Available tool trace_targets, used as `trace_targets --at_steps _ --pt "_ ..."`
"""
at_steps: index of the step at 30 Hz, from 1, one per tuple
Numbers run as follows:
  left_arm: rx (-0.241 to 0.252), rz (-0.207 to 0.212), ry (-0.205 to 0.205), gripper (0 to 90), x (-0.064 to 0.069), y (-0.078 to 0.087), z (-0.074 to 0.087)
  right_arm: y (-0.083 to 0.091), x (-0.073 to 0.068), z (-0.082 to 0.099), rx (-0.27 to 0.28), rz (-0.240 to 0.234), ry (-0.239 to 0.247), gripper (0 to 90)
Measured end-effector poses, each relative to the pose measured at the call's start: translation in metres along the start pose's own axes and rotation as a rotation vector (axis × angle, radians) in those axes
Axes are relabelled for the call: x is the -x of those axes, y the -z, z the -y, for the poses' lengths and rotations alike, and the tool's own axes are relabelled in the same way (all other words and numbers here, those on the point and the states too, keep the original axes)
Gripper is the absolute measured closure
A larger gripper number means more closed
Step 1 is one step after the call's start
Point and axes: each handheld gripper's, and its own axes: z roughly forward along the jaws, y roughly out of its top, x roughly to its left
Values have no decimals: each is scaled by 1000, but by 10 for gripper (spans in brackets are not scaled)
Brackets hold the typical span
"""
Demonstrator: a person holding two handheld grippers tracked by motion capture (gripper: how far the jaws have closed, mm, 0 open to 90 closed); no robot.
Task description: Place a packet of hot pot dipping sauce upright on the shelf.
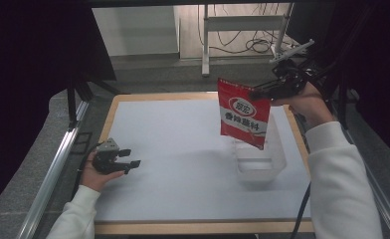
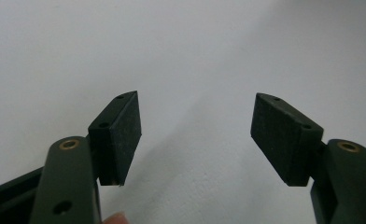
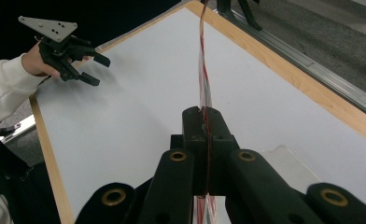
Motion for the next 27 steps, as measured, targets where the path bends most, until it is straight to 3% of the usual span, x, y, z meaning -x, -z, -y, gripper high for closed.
trace_targets --at_steps 12,27 --pt "-3 -4 -2 329 1 0 0 12 10 8 -4 10 -7 892" --pt "-7 -34 7 327 8 1 0 16 38 21 -5 -17 -13 892"
